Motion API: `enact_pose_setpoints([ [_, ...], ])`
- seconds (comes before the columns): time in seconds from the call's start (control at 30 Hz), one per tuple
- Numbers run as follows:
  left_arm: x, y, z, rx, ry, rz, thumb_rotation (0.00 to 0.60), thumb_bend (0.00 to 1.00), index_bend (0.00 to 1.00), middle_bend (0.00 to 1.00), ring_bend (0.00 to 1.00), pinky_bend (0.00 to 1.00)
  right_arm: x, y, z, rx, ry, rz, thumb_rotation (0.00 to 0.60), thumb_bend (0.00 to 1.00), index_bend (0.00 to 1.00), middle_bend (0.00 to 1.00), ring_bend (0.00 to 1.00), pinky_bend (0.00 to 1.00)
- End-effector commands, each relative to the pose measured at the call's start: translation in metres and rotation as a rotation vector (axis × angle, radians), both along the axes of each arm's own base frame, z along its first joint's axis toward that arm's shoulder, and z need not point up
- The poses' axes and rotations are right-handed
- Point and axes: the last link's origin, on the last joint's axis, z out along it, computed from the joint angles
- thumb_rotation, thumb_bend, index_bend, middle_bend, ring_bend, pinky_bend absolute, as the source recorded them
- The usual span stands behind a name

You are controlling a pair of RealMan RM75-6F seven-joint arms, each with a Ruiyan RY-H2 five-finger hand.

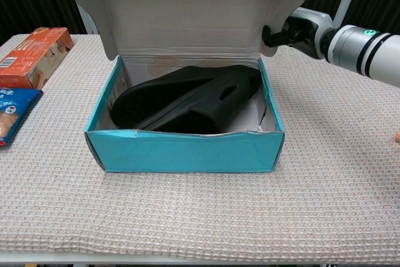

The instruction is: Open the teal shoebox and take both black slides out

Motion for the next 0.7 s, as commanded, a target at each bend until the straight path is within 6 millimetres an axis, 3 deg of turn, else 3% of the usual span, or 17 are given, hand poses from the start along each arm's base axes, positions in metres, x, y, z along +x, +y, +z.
enact_pose_setpoints([
  [0.03,-0.001,-0.001,0.000,0.002,-0.001,0.001,0.600,0.00,0.23,0.13,0.04,0.14,0.025,-0.019,0.016,0.051,-0.167,-0.126,0.600,0.63,0.32,0.35,0.00,0.00],
  [0.13,-0.001,-0.001,0.001,0.002,0.002,0.003,0.600,0.00,0.23,0.13,0.04,0.14,0.035,-0.024,0.015,0.071,-0.195,-0.159,0.600,0.51,0.10,0.20,0.00,0.00],
  [0.17,-0.002,-0.002,0.000,0.001,0.003,0.005,0.600,0.00,0.23,0.13,0.04,0.14,0.037,-0.026,0.015,0.063,-0.213,-0.169,0.600,0.48,0.03,0.10,0.00,0.00],
  [0.2,-0.003,-0.002,0.000,0.002,0.002,0.007,0.600,0.00,0.23,0.13,0.04,0.14,0.038,-0.027,0.016,0.050,-0.220,-0.175,0.600,0.45,0.00,0.05,0.00,0.00],
  [0.27,-0.003,-0.002,0.000,0.004,0.000,0.010,0.600,0.00,0.23,0.13,0.04,0.14,0.037,-0.030,0.018,-0.002,-0.233,-0.188,0.600,0.39,0.00,0.00,0.00,0.00],
  [0.43,-0.005,-0.002,0.000,0.003,0.000,0.010,0.600,0.00,0.23,0.13,0.04,0.14,0.025,-0.029,0.032,-0.209,-0.236,-0.242,0.600,0.17,0.00,0.00,0.00,0.00],
  [0.57,-0.004,-0.002,0.001,0.004,0.002,0.002,0.600,0.00,0.23,0.13,0.04,0.14,0.018,-0.013,0.047,-0.435,-0.123,-0.185,0.600,0.12,0.00,0.00,0.00,0.00],
  [0.7,-0.003,-0.001,0.001,0.005,0.004,-0.005,0.600,0.00,0.23,0.13,0.04,0.14,0.019,0.012,0.055,-0.394,0.029,0.011,0.600,0.08,0.00,0.00,0.00,0.00],
])
